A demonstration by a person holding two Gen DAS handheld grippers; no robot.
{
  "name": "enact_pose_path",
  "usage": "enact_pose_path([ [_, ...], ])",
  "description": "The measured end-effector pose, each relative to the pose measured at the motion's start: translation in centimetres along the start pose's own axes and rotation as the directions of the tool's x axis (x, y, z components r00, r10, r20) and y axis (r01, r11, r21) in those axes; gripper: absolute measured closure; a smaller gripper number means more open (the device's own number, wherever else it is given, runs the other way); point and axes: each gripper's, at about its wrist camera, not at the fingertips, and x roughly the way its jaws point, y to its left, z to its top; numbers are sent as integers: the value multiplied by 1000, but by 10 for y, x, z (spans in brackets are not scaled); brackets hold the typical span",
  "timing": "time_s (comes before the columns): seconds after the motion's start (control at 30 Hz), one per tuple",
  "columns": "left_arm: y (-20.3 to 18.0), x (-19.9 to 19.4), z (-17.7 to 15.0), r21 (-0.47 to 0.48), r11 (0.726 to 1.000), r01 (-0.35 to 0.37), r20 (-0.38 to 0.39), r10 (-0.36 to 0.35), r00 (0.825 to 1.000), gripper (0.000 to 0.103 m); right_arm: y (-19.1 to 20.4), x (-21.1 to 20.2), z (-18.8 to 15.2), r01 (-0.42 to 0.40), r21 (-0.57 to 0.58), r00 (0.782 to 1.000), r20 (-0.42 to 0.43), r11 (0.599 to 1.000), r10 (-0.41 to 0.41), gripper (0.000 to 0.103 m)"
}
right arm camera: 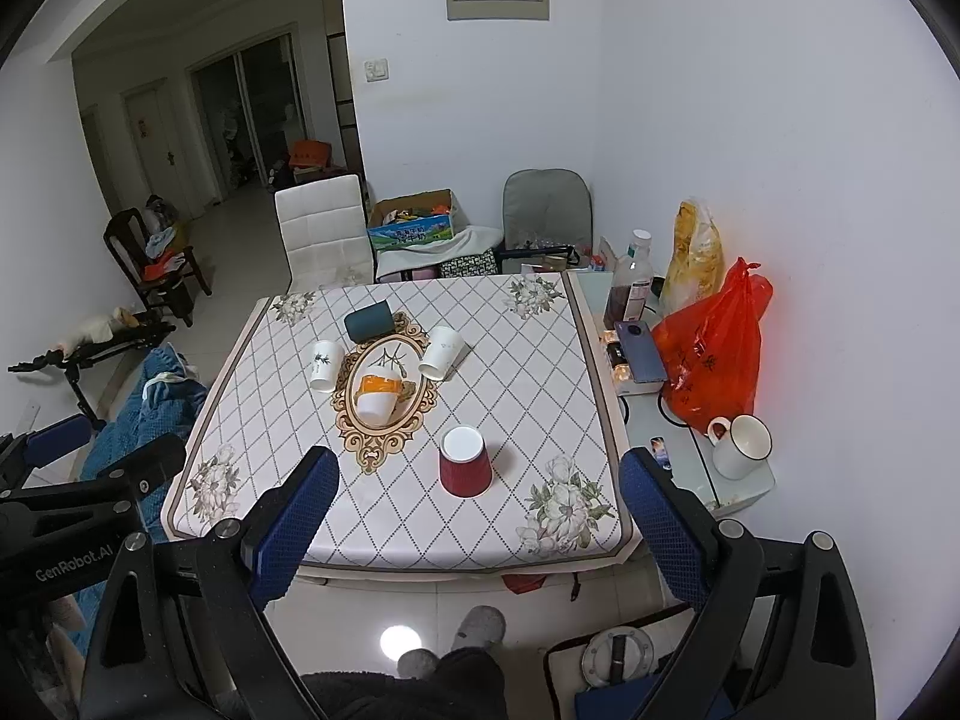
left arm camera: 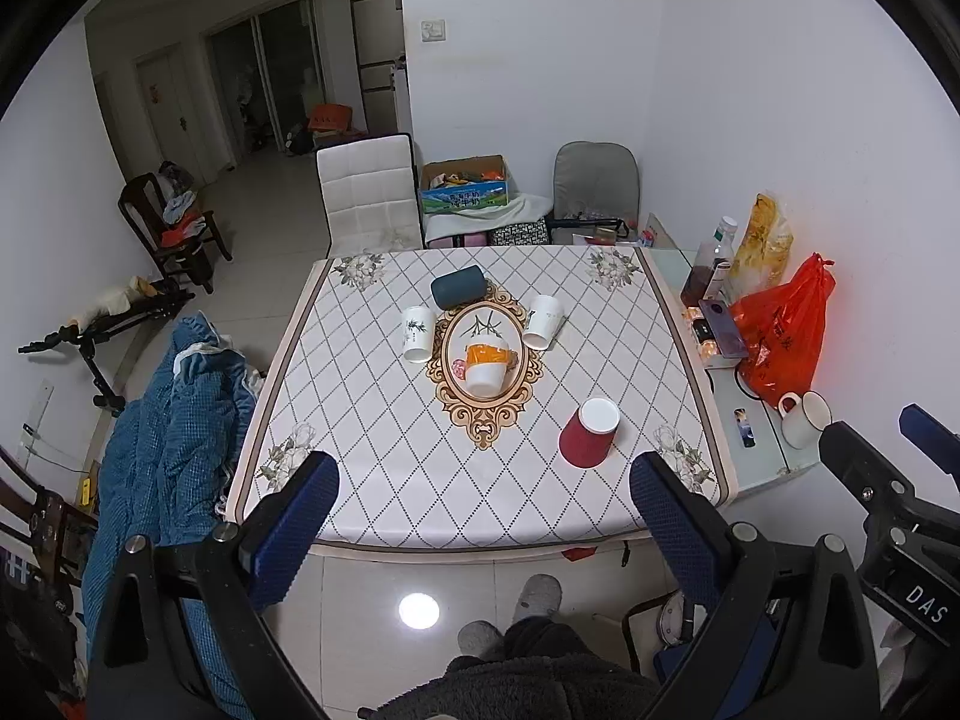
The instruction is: Flip cup upside down
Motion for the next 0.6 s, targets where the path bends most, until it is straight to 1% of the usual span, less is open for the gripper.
enact_pose_path([
  [0.33, 2, -1, -2, -8, 1000, -4, -4, 4, 1000, 4, 2, 1, 0, 1, 0, 1000, -4, 1000, -1, 6],
  [0.6, 1, 0, -2, -24, 1000, -17, -13, 17, 1000, 4, 3, 5, -4, -17, -11, 1000, -15, 1000, 17, 6],
])
